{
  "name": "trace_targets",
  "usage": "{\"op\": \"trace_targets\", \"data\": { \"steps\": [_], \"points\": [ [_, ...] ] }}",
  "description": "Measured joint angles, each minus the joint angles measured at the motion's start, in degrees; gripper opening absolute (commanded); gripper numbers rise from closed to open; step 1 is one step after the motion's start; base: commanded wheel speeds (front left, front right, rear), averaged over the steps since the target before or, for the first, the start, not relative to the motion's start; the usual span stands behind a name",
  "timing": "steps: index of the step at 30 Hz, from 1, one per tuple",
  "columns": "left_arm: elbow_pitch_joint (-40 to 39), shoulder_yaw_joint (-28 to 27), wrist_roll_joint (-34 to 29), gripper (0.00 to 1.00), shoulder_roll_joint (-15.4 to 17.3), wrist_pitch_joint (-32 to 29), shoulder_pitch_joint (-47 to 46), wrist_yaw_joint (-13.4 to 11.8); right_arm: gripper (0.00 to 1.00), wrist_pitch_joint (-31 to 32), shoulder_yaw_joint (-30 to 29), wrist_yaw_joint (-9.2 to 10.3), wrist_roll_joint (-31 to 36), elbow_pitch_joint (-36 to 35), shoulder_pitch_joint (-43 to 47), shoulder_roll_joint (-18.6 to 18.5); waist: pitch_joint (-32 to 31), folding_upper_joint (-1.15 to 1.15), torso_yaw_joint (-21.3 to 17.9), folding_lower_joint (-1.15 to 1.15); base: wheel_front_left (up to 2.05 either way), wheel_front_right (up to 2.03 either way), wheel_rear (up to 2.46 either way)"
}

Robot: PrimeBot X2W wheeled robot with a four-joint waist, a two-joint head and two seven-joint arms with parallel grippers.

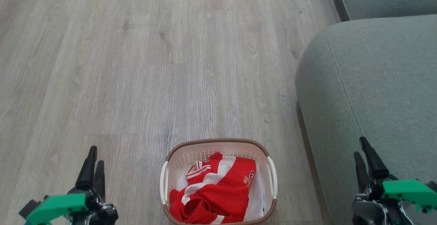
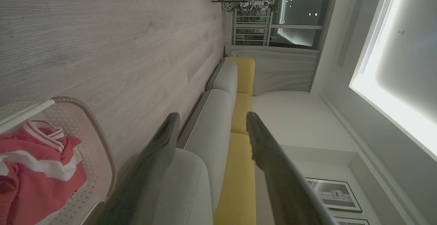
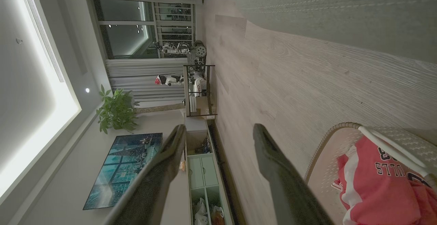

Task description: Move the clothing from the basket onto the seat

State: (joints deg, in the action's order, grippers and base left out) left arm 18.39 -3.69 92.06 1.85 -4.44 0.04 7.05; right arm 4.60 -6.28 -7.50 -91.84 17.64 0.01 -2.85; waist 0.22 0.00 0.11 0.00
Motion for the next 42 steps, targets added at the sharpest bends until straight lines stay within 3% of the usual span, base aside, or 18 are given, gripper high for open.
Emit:
{"op": "trace_targets", "data": {
  "steps": [8,17,32,42],
  "points": [
    [-1.6,1.1,-0.4,1.0,0.0,1.1,0.0,0.0,1.0,-1.3,0.8,0.0,1.4,-1.8,0.0,0.0,0.0,0.0,0.0,0.0,0.0,0.0,0.0],
    [-3.3,1.5,-5.8,1.0,0.0,2.8,-0.1,0.0,1.0,-2.6,1.6,0.0,6.1,-3.9,0.0,0.0,0.0,0.0,0.0,0.0,0.0,0.0,0.0],
    [-6.0,3.1,-19.2,1.0,0.0,5.1,-0.9,0.0,1.0,-5.2,3.7,0.0,16.6,-7.2,0.0,0.0,0.2,0.0,0.2,0.0,0.0,0.0,0.0],
    [-7.1,4.9,-31.3,1.0,0.2,6.9,-0.9,0.0,1.0,-6.7,4.8,0.0,26.0,-8.5,0.0,-0.5,0.2,0.0,0.3,0.0,0.0,0.0,0.0]
  ]
}}
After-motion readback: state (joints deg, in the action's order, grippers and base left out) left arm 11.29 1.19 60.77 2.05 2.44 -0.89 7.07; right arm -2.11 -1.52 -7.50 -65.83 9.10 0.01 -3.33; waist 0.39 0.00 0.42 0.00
